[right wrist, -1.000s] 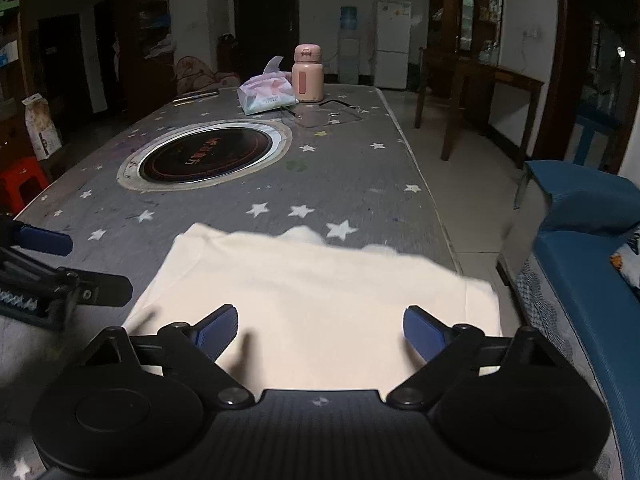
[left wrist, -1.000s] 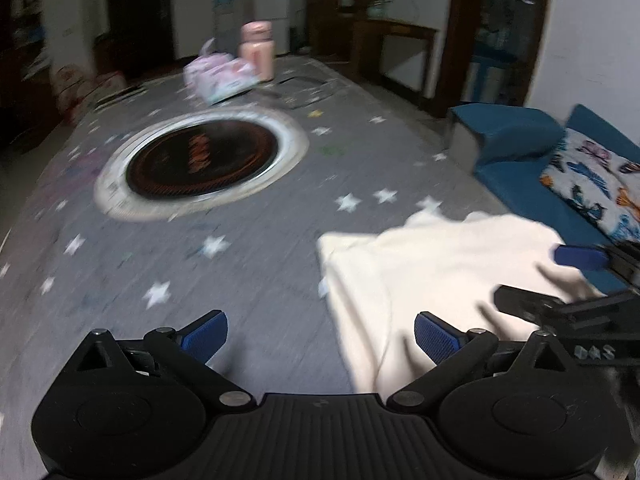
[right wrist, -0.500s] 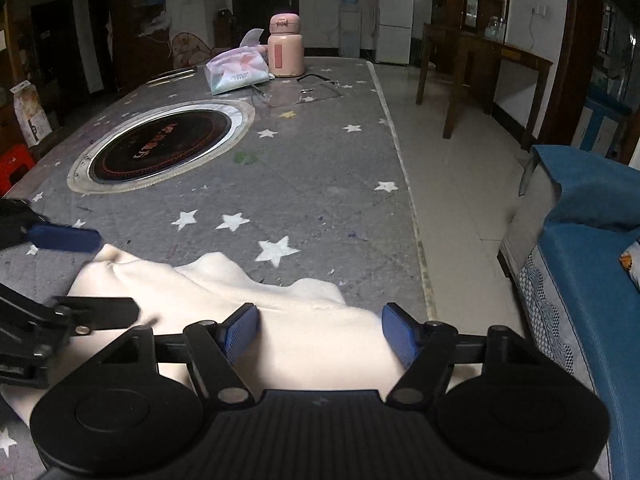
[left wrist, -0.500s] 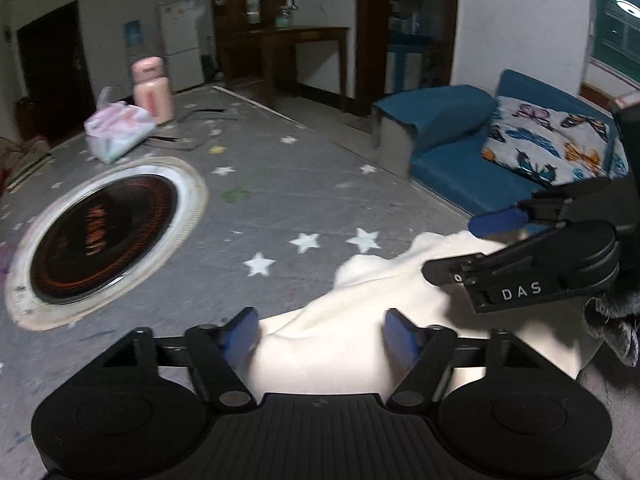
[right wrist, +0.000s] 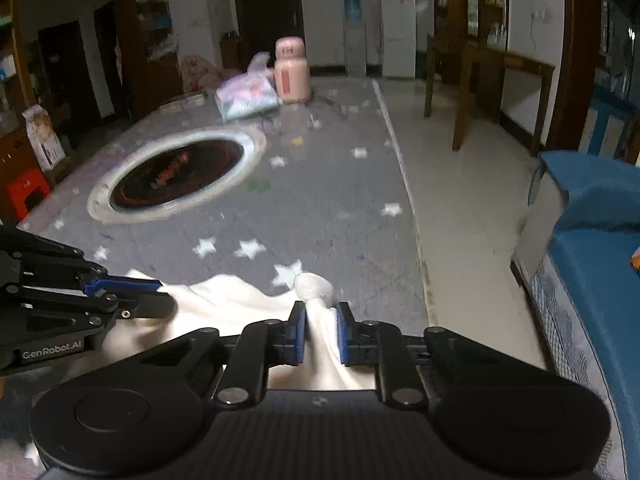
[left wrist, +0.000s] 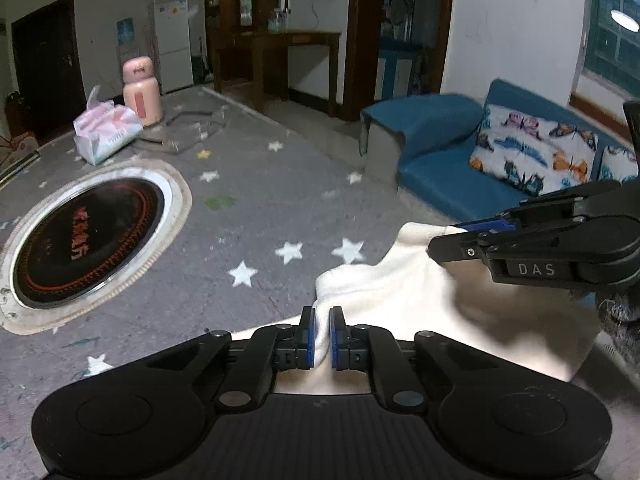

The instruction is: Fold clothes

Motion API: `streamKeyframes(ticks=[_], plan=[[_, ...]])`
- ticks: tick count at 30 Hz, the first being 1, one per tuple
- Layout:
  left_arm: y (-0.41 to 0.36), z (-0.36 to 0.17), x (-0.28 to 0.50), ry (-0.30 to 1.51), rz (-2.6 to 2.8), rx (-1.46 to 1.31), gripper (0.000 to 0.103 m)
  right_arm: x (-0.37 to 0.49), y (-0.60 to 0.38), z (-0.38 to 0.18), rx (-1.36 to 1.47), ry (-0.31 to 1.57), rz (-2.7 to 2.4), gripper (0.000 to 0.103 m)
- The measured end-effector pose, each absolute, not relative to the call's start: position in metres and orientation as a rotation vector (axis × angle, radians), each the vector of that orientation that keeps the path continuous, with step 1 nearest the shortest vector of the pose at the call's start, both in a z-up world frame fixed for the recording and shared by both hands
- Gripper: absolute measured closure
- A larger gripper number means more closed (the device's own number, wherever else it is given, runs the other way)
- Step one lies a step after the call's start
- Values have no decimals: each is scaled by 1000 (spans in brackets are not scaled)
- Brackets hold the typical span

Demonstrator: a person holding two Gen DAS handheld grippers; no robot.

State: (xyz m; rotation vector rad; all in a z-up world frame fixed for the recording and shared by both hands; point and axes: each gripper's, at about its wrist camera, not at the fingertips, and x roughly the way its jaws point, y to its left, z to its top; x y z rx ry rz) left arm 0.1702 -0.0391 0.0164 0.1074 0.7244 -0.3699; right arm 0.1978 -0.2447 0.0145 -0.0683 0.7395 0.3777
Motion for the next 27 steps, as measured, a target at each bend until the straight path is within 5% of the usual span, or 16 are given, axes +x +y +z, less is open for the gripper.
streamKeyframes(ticks=[15,27], plan=[[30,152,68,395,-328,-7,96,82,-225,163,-33,249,540,92],[57,88,25,610,-342,-32,91,15,-222,125,-76,425,598,76]])
